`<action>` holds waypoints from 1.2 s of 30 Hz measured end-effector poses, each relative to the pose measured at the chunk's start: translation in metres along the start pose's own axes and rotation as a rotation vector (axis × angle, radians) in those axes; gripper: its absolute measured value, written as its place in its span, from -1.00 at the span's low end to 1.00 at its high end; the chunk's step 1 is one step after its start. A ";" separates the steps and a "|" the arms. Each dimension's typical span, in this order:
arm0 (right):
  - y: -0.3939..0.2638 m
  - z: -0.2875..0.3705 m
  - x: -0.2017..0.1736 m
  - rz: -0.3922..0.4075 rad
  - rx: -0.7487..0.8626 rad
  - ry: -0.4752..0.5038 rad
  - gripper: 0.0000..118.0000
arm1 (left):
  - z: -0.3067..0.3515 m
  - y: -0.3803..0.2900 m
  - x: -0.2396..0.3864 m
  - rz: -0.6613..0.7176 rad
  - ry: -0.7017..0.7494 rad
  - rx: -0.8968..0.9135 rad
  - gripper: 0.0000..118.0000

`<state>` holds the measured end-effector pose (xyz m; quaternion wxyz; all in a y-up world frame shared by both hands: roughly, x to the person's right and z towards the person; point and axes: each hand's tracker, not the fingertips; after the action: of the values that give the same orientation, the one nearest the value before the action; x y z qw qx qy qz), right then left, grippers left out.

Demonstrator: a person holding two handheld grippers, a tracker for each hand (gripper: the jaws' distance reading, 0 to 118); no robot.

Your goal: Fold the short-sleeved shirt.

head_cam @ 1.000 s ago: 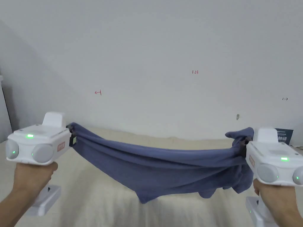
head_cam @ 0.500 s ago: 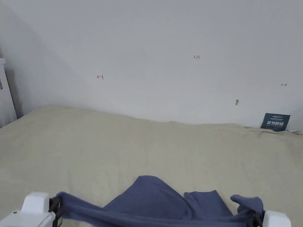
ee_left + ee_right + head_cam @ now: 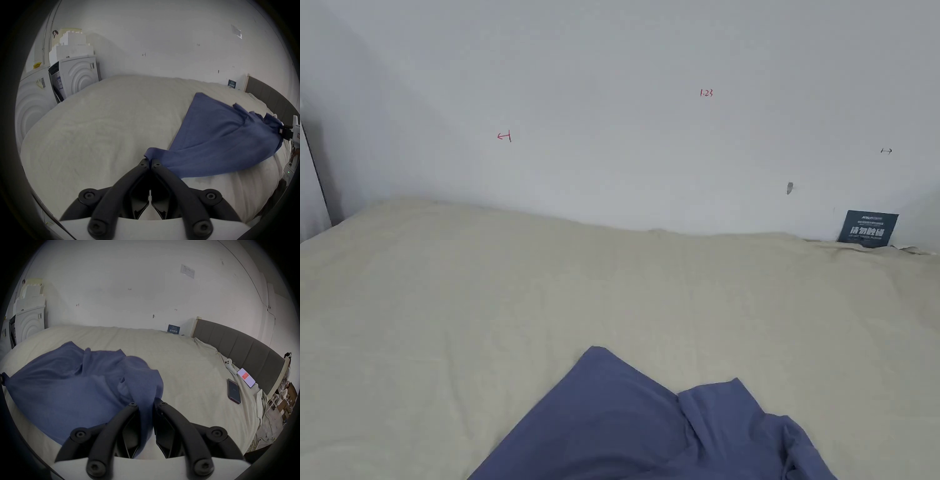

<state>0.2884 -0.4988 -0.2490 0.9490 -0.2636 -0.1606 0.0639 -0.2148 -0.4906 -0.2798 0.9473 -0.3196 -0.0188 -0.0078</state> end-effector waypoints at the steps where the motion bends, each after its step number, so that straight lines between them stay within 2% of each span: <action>1: -0.001 -0.001 0.001 0.005 -0.013 0.001 -0.80 | -0.002 -0.002 -0.001 0.005 -0.003 -0.011 -1.00; 10: -0.003 -0.005 0.001 0.014 -0.059 0.032 -0.74 | -0.012 -0.002 0.002 0.037 -0.012 -0.054 -0.98; 11: 0.000 -0.001 0.001 0.001 -0.059 0.039 -0.62 | -0.017 -0.004 -0.006 0.043 -0.020 -0.056 -0.88; 13: 0.008 0.007 0.004 -0.019 -0.050 0.046 -0.06 | -0.010 0.000 -0.010 0.051 -0.019 -0.046 -0.58; 14: 0.012 0.011 0.005 -0.030 -0.027 0.055 0.10 | -0.003 0.002 -0.011 0.058 -0.006 -0.019 -0.40; 15: 0.019 0.017 0.005 -0.031 -0.008 0.063 0.16 | 0.002 0.004 -0.015 0.056 0.011 0.025 -0.18; 16: 0.025 0.022 0.005 -0.034 0.008 0.066 0.16 | 0.008 0.006 -0.017 0.056 0.020 0.060 -0.04; 17: 0.031 0.028 0.004 -0.034 0.042 0.071 0.16 | 0.016 0.011 -0.019 0.060 0.026 0.097 0.01; 24: 0.068 0.053 -0.015 -0.065 0.184 0.133 0.16 | 0.053 0.048 -0.006 0.044 0.002 0.267 0.00; 26: 0.075 0.056 -0.024 -0.047 0.196 0.134 0.14 | 0.059 0.055 0.002 0.030 -0.001 0.316 -0.03; 27: 0.077 0.058 -0.029 -0.047 0.212 0.134 0.09 | 0.057 0.057 0.006 0.016 -0.009 0.334 -0.12; 28: 0.080 0.059 -0.032 -0.050 0.216 0.142 -0.06 | 0.057 0.060 0.010 0.004 -0.015 0.339 -0.25; 29: 0.082 0.060 -0.036 -0.055 0.226 0.153 -0.33 | 0.058 0.062 0.015 -0.006 -0.015 0.340 -0.41; 30: 0.083 0.062 -0.040 -0.065 0.240 0.160 -0.76 | 0.058 0.064 0.019 -0.014 -0.020 0.344 -0.71; 31: 0.084 0.062 -0.043 -0.064 0.247 0.160 -0.93 | 0.056 0.065 0.023 -0.018 -0.032 0.346 -0.86; 33: 0.085 0.063 -0.048 -0.061 0.252 0.168 -0.98 | 0.056 0.064 0.029 -0.012 -0.040 0.347 -1.00; 36: 0.085 0.066 -0.053 -0.072 0.252 0.182 -0.98 | 0.057 0.061 0.032 0.018 -0.087 0.322 -1.00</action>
<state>0.2131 -0.4053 -0.2545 0.9869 -0.1410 -0.0740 0.0251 -0.1828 -0.4076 -0.2701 0.9846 -0.1640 -0.0580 0.0177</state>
